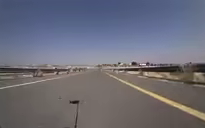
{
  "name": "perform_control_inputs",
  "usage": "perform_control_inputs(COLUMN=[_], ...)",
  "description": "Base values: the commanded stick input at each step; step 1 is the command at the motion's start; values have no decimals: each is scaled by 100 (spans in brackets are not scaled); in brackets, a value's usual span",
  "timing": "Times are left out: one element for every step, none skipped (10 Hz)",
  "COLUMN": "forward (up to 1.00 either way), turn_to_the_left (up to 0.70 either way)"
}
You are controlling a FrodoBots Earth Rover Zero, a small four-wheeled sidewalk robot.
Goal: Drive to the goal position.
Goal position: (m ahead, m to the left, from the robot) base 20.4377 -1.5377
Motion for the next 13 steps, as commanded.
perform_control_inputs(forward=[100, 100, 100, 100, 100, 100, 100, 100, 100, 100, 100, 100, 100], turn_to_the_left=[0, 0, 0, 0, 0, 0, 0, 0, 0, 0, 0, 0, 0])
